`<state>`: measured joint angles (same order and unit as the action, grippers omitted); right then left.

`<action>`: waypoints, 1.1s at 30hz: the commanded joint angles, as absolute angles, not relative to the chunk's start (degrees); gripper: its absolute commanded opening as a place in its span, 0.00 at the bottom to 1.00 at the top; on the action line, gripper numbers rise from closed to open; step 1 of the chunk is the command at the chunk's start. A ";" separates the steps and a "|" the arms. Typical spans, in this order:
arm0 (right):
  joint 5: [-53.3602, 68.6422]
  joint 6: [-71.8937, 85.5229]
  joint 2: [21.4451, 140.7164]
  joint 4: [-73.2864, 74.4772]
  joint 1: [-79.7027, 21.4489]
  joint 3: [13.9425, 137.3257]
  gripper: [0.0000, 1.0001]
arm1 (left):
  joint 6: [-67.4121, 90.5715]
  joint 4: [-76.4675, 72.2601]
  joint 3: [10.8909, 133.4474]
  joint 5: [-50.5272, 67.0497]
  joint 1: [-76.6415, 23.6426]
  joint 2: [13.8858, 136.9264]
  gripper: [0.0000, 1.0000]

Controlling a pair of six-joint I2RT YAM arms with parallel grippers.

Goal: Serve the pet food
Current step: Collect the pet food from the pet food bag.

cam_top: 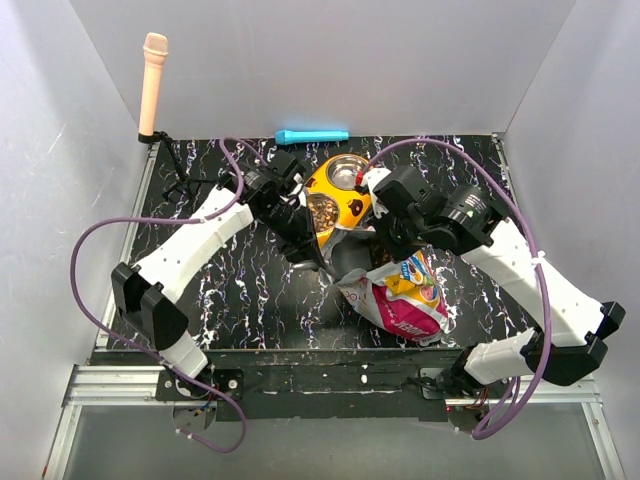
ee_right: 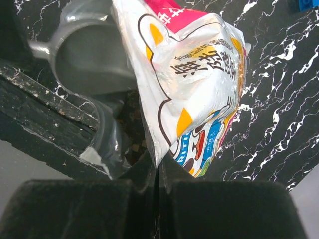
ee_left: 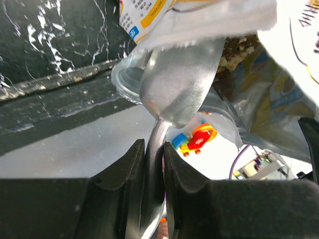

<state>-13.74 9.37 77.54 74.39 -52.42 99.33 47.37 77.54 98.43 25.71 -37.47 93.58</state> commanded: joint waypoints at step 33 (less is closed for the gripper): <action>-18.37 18.46 58.18 64.16 -47.90 92.02 0.01 | 60.38 27.15 65.66 43.68 -41.05 79.38 0.00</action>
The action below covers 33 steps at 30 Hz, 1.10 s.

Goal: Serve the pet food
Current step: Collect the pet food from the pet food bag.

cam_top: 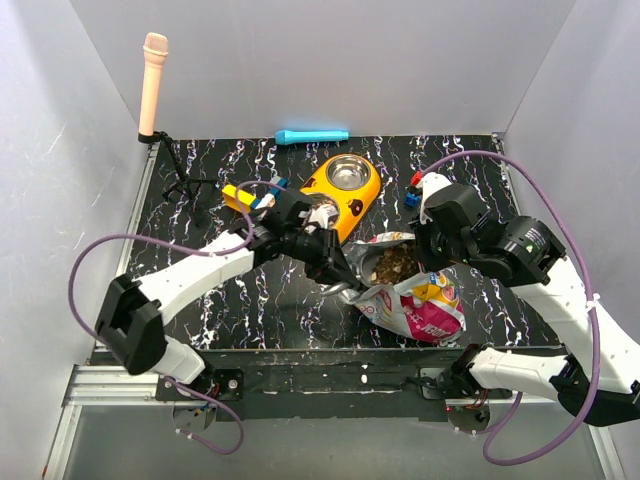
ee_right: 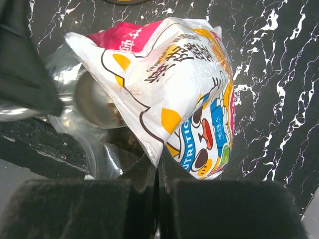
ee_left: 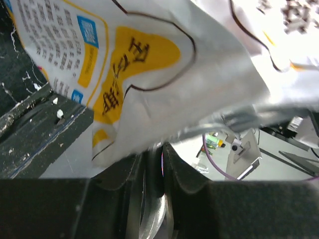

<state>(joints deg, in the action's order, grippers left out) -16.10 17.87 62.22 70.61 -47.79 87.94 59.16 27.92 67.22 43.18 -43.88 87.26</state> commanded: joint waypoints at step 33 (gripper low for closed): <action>-19.95 15.73 60.73 65.48 -47.72 95.36 0.01 | 69.34 14.96 53.46 57.05 -32.79 74.29 0.00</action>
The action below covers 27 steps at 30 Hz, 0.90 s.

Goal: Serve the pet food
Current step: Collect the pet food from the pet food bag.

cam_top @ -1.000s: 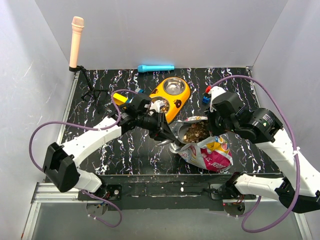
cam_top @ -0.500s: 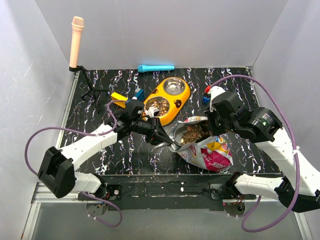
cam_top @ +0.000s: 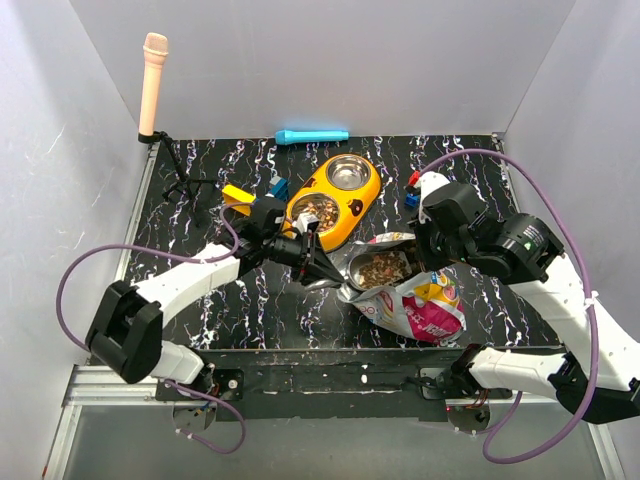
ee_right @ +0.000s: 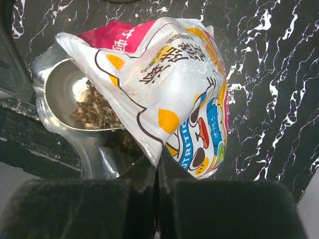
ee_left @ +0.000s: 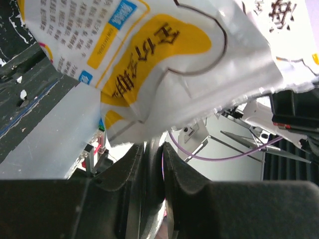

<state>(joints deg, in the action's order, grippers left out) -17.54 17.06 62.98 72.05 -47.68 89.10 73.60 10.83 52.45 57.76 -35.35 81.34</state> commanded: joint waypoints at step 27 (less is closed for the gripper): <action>-18.02 15.47 61.17 65.57 -46.41 94.75 0.01 | 71.56 10.70 50.10 62.22 -30.24 73.57 0.00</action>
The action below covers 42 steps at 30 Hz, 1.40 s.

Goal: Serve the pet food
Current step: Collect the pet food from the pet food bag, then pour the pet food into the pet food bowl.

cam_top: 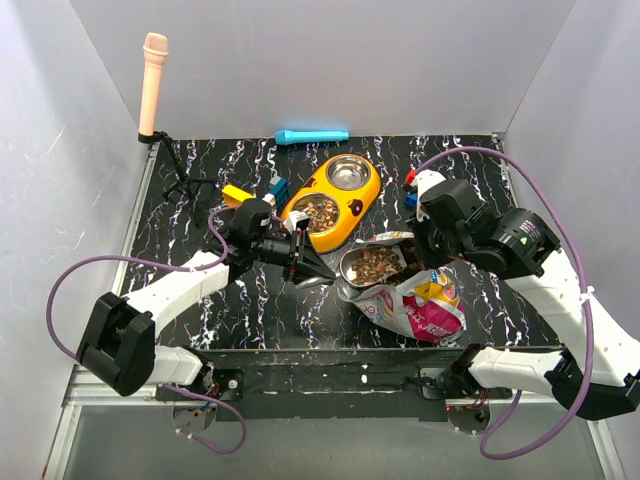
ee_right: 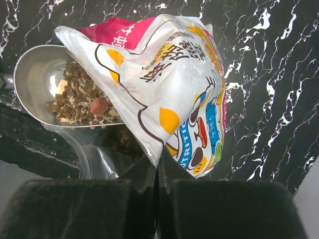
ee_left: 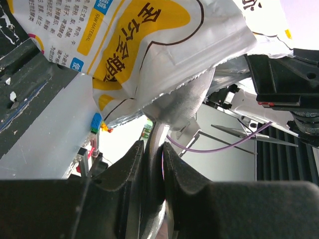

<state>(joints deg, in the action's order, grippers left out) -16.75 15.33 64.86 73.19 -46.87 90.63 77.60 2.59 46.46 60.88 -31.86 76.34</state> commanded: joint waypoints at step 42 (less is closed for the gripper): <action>-16.26 17.58 58.80 65.39 -46.32 92.46 0.01 | 69.17 33.57 53.69 56.00 -27.42 49.83 0.00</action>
